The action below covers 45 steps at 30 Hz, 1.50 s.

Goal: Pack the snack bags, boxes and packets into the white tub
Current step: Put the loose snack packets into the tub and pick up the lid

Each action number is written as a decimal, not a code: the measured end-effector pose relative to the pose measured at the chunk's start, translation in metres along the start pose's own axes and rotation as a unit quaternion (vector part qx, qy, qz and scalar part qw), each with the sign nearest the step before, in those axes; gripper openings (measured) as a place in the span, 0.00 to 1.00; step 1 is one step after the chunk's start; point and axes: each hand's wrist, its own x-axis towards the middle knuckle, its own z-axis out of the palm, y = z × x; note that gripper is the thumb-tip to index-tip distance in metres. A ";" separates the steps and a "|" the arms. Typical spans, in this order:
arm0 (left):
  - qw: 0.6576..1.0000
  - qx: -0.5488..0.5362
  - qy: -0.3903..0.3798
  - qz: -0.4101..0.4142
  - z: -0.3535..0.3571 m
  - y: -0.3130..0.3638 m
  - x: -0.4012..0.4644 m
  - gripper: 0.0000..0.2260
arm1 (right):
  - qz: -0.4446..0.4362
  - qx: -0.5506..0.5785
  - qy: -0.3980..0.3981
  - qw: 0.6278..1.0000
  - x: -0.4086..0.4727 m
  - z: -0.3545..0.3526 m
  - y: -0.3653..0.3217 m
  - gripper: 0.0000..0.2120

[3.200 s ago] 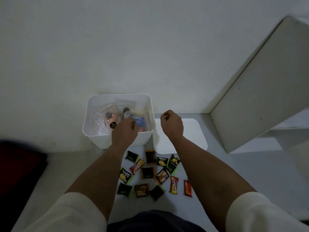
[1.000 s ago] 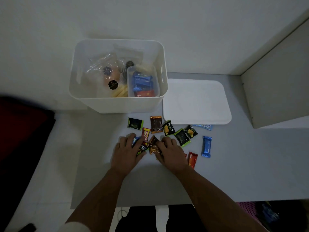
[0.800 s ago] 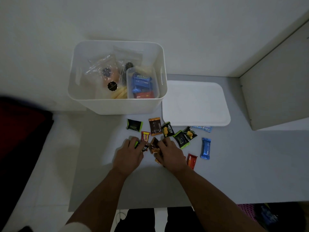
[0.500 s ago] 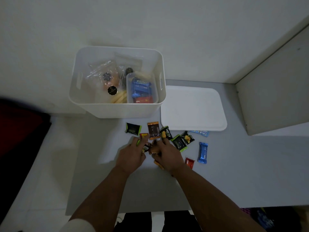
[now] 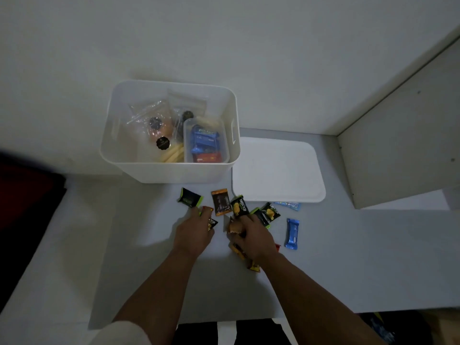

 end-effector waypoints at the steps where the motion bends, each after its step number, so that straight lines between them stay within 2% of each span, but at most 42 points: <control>1: 1.000 0.000 -0.009 -0.005 -0.004 0.001 0.000 0.21 | 0.003 -0.001 0.002 1.000 -0.001 -0.003 -0.001 0.22; 6: 0.998 -0.056 -0.021 -0.035 -0.017 0.005 -0.010 0.23 | -0.015 0.007 0.024 1.000 -0.005 -0.028 -0.017 0.17; 12: 0.981 -0.176 0.083 0.001 -0.079 0.014 -0.027 0.36 | -0.094 0.048 0.087 0.991 0.002 -0.090 -0.062 0.10; 16: 0.963 -0.185 0.194 0.008 -0.155 0.010 -0.011 0.26 | -0.137 0.098 0.134 0.977 0.023 -0.145 -0.114 0.11; 18: 0.952 -0.195 0.233 -0.016 -0.196 0.006 0.004 0.21 | -0.149 0.109 0.144 0.972 0.042 -0.167 -0.145 0.15; 20: 0.943 -0.213 0.251 -0.050 -0.229 -0.002 0.024 0.19 | -0.156 0.109 0.135 0.972 0.064 -0.184 -0.177 0.12; 24: 0.935 -0.260 0.218 -0.100 -0.271 -0.023 0.061 0.16 | -0.169 0.099 0.093 0.976 0.104 -0.190 -0.230 0.10; 29: 0.953 -0.222 0.149 -0.140 -0.274 -0.051 0.093 0.15 | -0.143 0.067 0.022 0.987 0.144 -0.162 -0.258 0.15; 32: 0.962 -0.193 0.115 -0.155 -0.258 -0.063 0.106 0.16 | -0.130 0.044 -0.010 0.991 0.159 -0.141 -0.262 0.14; 35: 0.964 -0.185 0.038 -0.184 -0.248 -0.067 0.119 0.15 | -0.114 0.030 -0.105 0.987 0.167 -0.128 -0.264 0.14; 37: 0.963 -0.184 -0.025 -0.194 -0.243 -0.066 0.122 0.18 | -0.107 0.022 -0.185 0.977 0.169 -0.124 -0.264 0.16; 38: 0.964 -0.174 -0.049 -0.196 -0.241 -0.066 0.123 0.19 | -0.104 0.023 -0.198 0.974 0.169 -0.123 -0.263 0.16; 42: 0.960 -0.180 -0.036 -0.210 -0.236 -0.073 0.122 0.17 | -0.080 0.056 -0.138 0.986 0.172 -0.127 -0.257 0.14; 45: 0.960 -0.195 0.016 -0.203 -0.241 -0.066 0.113 0.11 | -0.082 0.123 -0.055 0.987 0.162 -0.145 -0.251 0.06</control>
